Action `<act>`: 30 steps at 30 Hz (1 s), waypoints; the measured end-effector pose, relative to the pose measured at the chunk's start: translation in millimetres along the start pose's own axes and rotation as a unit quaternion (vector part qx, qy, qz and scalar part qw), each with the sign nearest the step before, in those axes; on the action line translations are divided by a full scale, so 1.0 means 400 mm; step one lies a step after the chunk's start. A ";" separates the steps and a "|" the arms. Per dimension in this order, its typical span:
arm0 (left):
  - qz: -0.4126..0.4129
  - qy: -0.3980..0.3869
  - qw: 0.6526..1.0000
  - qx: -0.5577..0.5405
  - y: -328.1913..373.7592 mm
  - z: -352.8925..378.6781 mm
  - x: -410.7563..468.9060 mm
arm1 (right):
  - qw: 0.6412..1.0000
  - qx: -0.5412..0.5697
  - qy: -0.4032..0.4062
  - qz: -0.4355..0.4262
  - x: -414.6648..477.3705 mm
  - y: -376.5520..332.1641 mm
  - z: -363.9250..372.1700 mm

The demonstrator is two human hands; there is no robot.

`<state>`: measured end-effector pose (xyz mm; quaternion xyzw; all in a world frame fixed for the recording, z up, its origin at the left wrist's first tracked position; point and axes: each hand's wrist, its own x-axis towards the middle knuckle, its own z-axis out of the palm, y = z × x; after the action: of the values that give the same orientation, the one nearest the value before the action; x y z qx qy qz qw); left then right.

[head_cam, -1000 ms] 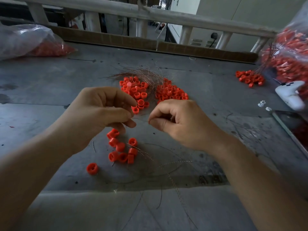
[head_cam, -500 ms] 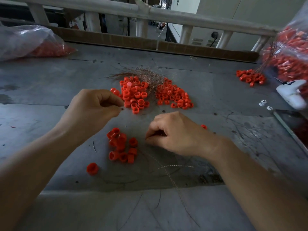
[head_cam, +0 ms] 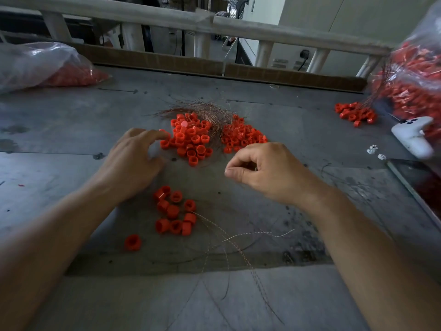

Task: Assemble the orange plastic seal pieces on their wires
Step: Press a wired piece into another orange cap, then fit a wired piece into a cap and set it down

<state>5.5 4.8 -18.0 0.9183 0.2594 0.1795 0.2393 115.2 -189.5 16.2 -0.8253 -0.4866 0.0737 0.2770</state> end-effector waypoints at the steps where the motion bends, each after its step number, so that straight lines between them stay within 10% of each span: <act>1: 0.004 -0.014 1.000 0.010 -0.001 0.001 0.000 | 1.000 -0.003 0.011 0.009 0.002 0.004 -0.001; 30: 0.063 0.057 0.994 -0.062 0.025 -0.022 -0.020 | 0.989 -0.143 0.002 -0.038 0.082 0.028 0.091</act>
<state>-1.1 -4.2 -7.0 0.9044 0.2027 0.2620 0.2689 126.3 -152.1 -15.4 -0.8373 -0.5228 -0.0086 0.1599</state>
